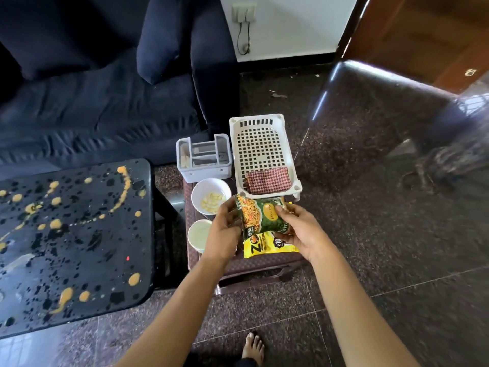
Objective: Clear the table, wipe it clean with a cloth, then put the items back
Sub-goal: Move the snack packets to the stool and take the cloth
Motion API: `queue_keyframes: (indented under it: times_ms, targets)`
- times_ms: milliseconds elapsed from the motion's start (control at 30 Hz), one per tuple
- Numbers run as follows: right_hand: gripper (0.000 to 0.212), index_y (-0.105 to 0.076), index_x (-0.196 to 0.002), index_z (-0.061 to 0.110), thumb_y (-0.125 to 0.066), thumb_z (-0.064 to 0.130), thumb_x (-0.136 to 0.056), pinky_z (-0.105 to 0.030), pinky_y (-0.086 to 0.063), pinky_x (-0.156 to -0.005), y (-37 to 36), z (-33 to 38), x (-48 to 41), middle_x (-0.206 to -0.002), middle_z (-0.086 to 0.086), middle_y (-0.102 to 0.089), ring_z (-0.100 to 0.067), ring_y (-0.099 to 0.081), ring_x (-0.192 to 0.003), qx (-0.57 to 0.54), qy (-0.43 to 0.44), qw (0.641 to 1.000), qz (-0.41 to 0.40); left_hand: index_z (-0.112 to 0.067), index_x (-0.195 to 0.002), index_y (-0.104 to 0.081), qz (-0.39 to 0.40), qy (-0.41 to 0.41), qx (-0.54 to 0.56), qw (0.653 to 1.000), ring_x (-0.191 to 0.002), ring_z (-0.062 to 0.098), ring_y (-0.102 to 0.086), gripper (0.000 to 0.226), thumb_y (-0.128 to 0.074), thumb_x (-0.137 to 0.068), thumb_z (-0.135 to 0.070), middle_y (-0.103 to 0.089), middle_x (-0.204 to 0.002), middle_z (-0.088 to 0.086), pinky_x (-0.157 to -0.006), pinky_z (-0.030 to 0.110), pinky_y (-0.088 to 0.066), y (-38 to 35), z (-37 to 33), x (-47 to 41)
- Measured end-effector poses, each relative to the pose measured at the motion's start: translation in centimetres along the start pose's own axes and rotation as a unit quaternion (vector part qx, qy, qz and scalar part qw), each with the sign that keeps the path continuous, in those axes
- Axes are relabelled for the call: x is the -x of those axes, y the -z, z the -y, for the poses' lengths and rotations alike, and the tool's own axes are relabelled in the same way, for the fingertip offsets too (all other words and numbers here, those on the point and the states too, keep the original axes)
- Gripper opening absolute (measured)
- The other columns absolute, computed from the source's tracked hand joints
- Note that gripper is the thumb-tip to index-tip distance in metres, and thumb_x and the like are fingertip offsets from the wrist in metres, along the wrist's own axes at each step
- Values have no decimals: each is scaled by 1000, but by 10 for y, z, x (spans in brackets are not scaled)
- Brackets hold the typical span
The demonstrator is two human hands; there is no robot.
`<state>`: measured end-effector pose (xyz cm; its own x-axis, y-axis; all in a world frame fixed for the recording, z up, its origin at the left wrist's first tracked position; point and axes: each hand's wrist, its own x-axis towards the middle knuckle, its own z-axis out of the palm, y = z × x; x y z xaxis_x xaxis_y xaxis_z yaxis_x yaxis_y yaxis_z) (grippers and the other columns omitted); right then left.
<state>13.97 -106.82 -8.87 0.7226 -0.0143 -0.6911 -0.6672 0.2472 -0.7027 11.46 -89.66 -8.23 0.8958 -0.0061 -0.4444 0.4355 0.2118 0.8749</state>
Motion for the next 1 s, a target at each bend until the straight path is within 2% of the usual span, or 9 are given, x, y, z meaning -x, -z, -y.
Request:
queue_keyframes:
  times_ms: [33,100,200,267,367,433,633,767,1000]
  targets:
    - [41,-57,-118,12,-71,22,-81,-27,-55,-53,5,-1,-1,-111,-9,-66,-24,-66,-94,7,22,999,-29,-18,-134,-44,-23,1,-8,1000,-97,19,-63,65,-42,-82,21,-61,-121,8,-69,33,-54,-6,2,-1]
    - [36,-56,-115,15,-71,21,-82,-26,-54,-52,13,-2,-1,-106,-5,-66,-19,-66,-90,41,66,994,-79,-17,-138,-43,-30,-3,-51,998,-111,16,-58,64,-37,-85,18,-58,-128,2,-72,20,-51,-18,9,-1]
    - [45,-55,-119,17,-74,28,-80,-39,-56,-80,21,-13,-9,-110,-2,-66,-18,-64,-96,129,99,977,-140,-25,-144,-37,-32,6,-158,987,-117,11,-55,58,-45,-91,-2,-53,-135,-5,-86,25,-51,-29,22,-3]
    - [52,-54,-122,17,-74,37,-79,-38,-52,-86,22,-25,-15,-113,-3,-65,-19,-62,-99,236,112,951,-165,-24,-148,-29,-19,7,-315,949,-123,16,-52,62,-54,-92,-19,-47,-142,-1,-100,37,-46,-32,29,-5]
    - [65,-48,-130,16,-68,51,-79,-40,-48,-91,20,-43,-23,-123,-6,-59,-25,-55,-111,350,108,913,-178,-18,-153,-8,18,17,-482,876,-140,20,-31,75,-54,-94,-28,-22,-157,4,-111,35,-27,-36,39,-3]
    - [69,-46,-133,14,-65,54,-80,-44,-45,-96,21,-45,-25,-127,-8,-53,-27,-49,-118,378,114,900,-183,-19,-153,-1,16,15,-510,860,-140,21,-31,75,-50,-97,-29,-13,-159,3,-108,35,-28,-38,45,1]
    - [77,-43,-136,16,-61,63,-77,-45,-42,-100,31,-41,-29,-133,-7,-47,-28,-44,-124,430,78,888,-145,-22,-153,2,0,19,-529,849,-138,28,-33,75,-48,-98,-31,-11,-160,4,-106,39,-33,-41,46,6]
    - [54,-48,-133,18,-53,51,-90,-34,-43,-90,42,-35,-30,-129,-6,-52,-23,-52,-114,347,83,926,-121,-28,-152,6,3,15,-523,852,-135,27,-37,80,-50,-96,-33,-17,-158,4,-105,40,-37,-39,51,9]
    - [45,-50,-134,15,-53,37,-95,-34,-42,-90,40,-33,-30,-128,-8,-51,-26,-52,-115,427,108,890,-120,-34,-149,13,1,20,-526,850,-134,25,-40,81,-48,-96,-38,-19,-158,3,-104,41,-40,-37,56,12]
